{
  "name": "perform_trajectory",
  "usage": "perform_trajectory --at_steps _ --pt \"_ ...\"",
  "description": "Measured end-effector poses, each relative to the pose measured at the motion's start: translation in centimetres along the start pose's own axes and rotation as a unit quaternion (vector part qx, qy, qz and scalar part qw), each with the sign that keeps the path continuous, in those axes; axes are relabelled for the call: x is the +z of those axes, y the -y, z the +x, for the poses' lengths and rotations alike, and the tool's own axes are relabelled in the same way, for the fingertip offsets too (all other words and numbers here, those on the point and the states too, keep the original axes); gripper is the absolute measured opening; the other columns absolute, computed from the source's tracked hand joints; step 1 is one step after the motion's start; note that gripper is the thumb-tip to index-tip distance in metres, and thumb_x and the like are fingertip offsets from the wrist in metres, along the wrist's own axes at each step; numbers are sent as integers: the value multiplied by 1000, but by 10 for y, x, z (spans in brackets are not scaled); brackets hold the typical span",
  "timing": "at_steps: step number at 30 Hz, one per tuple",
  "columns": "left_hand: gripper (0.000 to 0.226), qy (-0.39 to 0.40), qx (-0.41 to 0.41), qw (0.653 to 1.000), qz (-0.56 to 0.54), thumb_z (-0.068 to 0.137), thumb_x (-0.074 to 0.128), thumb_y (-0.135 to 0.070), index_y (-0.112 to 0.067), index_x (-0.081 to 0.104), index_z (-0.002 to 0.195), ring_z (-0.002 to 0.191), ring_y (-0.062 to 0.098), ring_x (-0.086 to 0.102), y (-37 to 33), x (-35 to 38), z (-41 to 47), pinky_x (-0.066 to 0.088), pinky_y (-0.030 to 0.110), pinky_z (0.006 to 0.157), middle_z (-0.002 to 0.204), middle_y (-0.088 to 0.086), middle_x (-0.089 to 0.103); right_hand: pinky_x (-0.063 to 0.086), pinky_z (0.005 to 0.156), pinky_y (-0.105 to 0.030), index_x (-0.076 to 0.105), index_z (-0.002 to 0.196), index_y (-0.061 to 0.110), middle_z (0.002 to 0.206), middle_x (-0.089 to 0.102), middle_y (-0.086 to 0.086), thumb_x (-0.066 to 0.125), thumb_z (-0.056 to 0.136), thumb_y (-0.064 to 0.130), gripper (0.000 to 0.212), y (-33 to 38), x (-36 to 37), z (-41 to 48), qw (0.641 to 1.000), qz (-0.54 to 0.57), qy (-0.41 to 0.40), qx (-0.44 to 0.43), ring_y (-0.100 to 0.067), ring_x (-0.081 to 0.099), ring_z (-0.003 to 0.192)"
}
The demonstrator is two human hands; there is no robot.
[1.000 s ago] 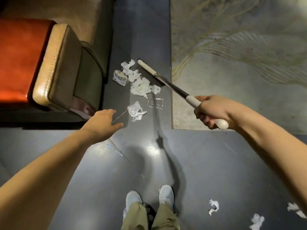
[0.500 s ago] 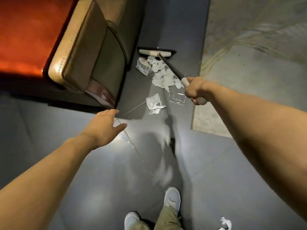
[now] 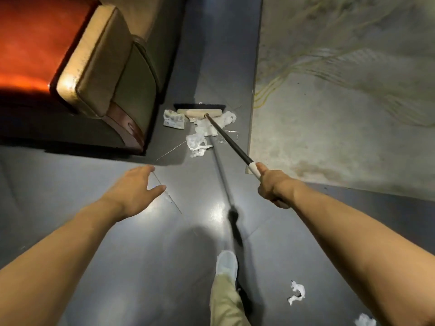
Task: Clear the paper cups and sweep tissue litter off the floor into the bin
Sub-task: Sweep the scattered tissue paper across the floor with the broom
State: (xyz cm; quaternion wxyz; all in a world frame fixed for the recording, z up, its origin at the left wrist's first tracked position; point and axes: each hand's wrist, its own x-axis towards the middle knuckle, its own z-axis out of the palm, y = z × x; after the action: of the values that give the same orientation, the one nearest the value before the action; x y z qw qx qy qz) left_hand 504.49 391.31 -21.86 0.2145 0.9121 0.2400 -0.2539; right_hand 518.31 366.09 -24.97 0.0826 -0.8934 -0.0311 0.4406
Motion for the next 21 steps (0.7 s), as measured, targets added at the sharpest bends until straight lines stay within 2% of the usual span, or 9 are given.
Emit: perform_trajectory --at_steps 3,7,10,13,15,21 --pt "64 2 14 1000 8 94 52 -38 -12 27 146 138 25 29 2 24 -40 26 36 112 152 8 31 41 46 -28 2 152 37 123 50 -16 39 93 -1 80 -33 41 -51 1000 0 18 2 -24 51 72" --pt "65 6 27 999 16 93 52 -40 -12 28 146 138 25 30 1 54 -91 26 36 112 151 8 32 42 42 -27 0 152 39 111 51 -14 39 91 1 82 -83 103 -109 999 13 21 21 -22 51 66" --pt "64 15 31 999 10 93 52 -40 -12 29 146 138 25 30 -2 73 -122 27 36 111 150 8 33 49 42 -30 14 150 42 93 53 -8 36 84 1 81 -116 130 -146 996 82 22 2 -23 53 53" --pt "64 11 42 999 4 93 52 -40 -11 29 146 138 25 30 -7 85 -140 28 36 111 150 8 34 45 36 -26 28 146 41 78 53 -3 41 83 1 76 -139 129 -171 987 162 -8 -18 -21 48 42" --pt "64 6 45 999 4 93 52 -41 -12 29 146 138 25 30 -9 90 -147 28 36 111 150 8 34 41 34 -22 33 144 41 69 52 -1 44 83 2 73 -145 120 -177 984 171 -34 -28 -19 45 40" --pt "64 -3 26 1000 1 94 51 -40 -11 29 146 138 25 29 -12 98 -156 27 36 111 151 8 33 45 43 -28 37 142 42 72 58 -12 44 83 3 71 -133 75 -154 985 140 -80 -69 -23 47 46"
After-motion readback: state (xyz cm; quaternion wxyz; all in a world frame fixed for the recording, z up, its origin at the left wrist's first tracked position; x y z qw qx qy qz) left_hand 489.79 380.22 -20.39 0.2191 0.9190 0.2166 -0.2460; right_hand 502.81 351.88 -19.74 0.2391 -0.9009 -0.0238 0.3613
